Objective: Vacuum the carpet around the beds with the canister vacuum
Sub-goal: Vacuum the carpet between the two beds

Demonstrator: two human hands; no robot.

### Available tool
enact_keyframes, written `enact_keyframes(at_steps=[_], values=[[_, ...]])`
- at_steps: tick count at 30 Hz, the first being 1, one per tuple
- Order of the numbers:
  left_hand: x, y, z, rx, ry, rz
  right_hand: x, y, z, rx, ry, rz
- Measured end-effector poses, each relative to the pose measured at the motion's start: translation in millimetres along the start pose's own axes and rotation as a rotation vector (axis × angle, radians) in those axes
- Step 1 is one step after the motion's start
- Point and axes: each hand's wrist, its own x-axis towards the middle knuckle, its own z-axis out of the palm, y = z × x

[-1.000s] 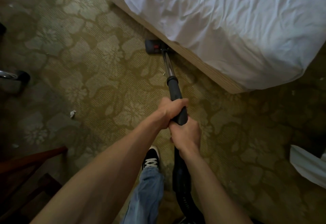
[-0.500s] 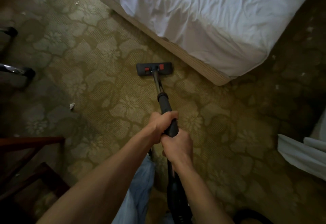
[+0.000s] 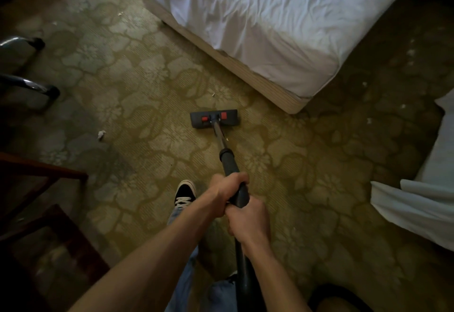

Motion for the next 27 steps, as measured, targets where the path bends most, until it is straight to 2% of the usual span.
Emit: enact_keyframes(at_steps=[8,14,22,27], values=[[-37.2,-68.8,44.4,0.046,-0.032,-0.107,-45.0,65.0,-36.3,-0.029,0.019,0.114],[-44.9,-95.0,56.9,0.089,-0.023,-0.109,-57.1,90.2,-42.5,-0.034,0.032,0.142],[-36.3,-82.0,41.8,0.098,-0.005,-0.085,-50.0,73.8,-30.7,-0.015,0.011,0.141],[-22.5,-38.0,20.8,0.12,0.005,-0.056,-28.6,32.6,-15.8,-0.037,0.012,0.095]])
